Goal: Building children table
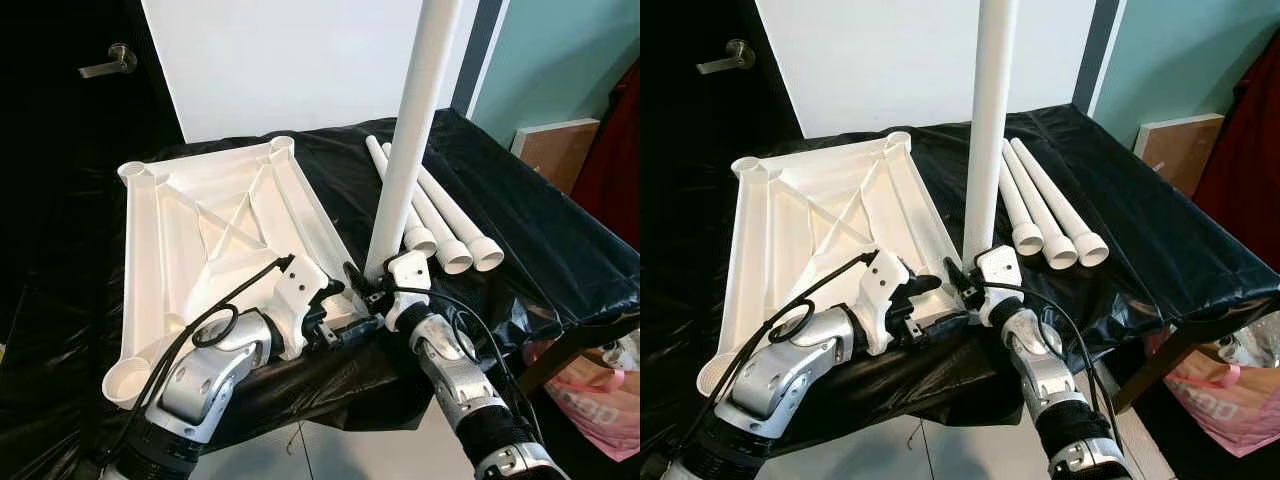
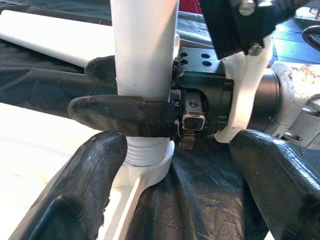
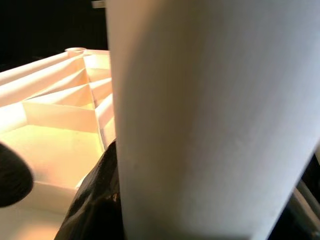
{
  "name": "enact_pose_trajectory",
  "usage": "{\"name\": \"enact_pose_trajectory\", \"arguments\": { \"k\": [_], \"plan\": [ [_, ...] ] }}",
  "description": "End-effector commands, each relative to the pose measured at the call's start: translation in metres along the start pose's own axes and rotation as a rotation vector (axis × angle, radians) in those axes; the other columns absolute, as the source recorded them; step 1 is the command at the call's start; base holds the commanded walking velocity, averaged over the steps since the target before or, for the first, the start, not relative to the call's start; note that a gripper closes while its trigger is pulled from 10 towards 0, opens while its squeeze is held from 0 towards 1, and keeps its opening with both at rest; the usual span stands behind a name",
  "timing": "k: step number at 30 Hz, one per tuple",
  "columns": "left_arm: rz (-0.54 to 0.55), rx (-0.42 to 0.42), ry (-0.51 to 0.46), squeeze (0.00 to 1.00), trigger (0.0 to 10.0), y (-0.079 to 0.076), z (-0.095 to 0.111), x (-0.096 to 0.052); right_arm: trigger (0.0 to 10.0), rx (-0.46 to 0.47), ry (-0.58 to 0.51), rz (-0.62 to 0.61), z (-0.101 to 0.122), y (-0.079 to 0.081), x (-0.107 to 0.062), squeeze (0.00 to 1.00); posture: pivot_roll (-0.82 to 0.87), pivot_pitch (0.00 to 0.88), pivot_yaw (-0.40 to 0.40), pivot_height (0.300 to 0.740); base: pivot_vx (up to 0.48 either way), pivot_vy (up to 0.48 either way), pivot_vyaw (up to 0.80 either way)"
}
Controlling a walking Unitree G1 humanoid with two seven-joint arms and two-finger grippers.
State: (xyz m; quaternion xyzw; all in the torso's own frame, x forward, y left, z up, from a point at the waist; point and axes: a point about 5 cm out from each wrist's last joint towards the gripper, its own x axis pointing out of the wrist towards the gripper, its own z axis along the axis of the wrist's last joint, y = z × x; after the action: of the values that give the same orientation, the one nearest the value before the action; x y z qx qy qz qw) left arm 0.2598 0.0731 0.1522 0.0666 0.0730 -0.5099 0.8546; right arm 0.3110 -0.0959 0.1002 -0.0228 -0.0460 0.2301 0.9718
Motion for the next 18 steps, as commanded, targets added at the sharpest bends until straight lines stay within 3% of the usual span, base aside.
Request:
{"name": "enact_pose_trajectory", "arguments": {
  "k": [1, 10, 18],
  "plan": [
    [-0.002, 0.025, -0.023, 0.00, 10.0, 0.0003, 0.0068, -0.0005, 10.0, 0.059, 0.194, -0.084, -0.0361, -0.0109, -0.0186, 0.00, -0.13, 0.012, 0.005, 0.740, 0.000, 0.000, 0.00],
    [-0.007, 0.027, -0.022, 0.00, 10.0, -0.0011, 0.0064, 0.0001, 10.0, 0.159, 0.228, -0.233, -0.0430, -0.0179, -0.0236, 0.00, -0.13, 0.001, 0.003, 0.740, 0.000, 0.000, 0.00],
    [-0.008, 0.029, -0.021, 0.00, 10.0, -0.0010, 0.0062, 0.0005, 10.0, 0.125, 0.222, -0.301, -0.0432, -0.0190, -0.0252, 0.00, -0.13, 0.000, 0.003, 0.740, 0.000, 0.000, 0.00]
  ]
}}
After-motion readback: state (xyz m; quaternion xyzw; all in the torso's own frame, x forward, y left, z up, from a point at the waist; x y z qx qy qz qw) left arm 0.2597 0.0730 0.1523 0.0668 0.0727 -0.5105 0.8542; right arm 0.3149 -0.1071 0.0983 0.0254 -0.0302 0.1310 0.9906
